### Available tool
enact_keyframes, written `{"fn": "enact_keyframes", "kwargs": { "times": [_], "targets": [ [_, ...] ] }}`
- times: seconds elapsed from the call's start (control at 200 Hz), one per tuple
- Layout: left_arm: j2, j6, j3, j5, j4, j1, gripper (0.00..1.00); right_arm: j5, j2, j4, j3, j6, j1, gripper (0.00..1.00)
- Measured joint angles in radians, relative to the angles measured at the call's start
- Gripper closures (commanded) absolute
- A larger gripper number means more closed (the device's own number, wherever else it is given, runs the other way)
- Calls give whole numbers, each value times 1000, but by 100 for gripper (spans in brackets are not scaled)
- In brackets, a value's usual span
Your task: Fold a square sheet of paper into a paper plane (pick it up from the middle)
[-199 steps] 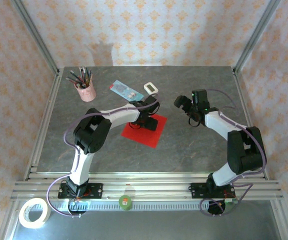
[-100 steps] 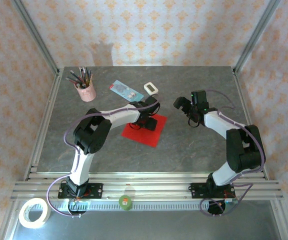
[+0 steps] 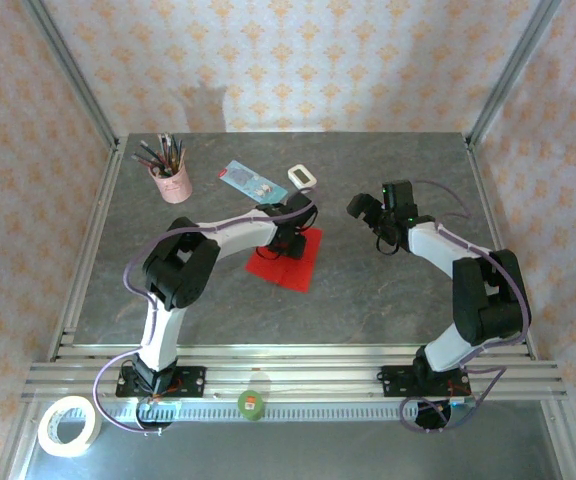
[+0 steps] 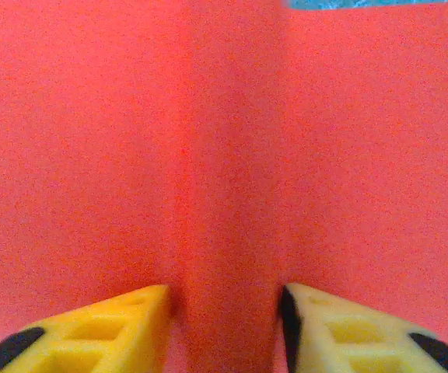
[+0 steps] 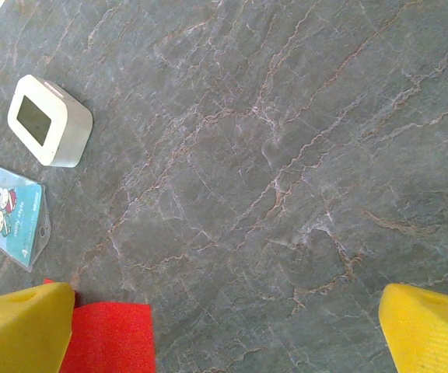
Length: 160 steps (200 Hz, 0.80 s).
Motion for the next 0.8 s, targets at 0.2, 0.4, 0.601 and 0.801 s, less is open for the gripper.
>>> {"fn": "enact_keyframes", "kwargs": {
  "times": [0.2, 0.4, 0.601, 0.801],
  "targets": [
    [-164, -50, -66, 188, 59, 79, 74, -11, 0, 5, -4, 0, 0, 0],
    [-333, -176, -219, 492, 324, 195, 74, -89, -8, 64, -49, 0, 0, 3],
    [-283, -301, -338, 666, 511, 211, 74, -208, -8, 142, -85, 7, 0, 8],
    [-208, -304, -364, 664, 523, 214, 78, -270, -8, 172, -92, 0, 12, 19]
  ]
}}
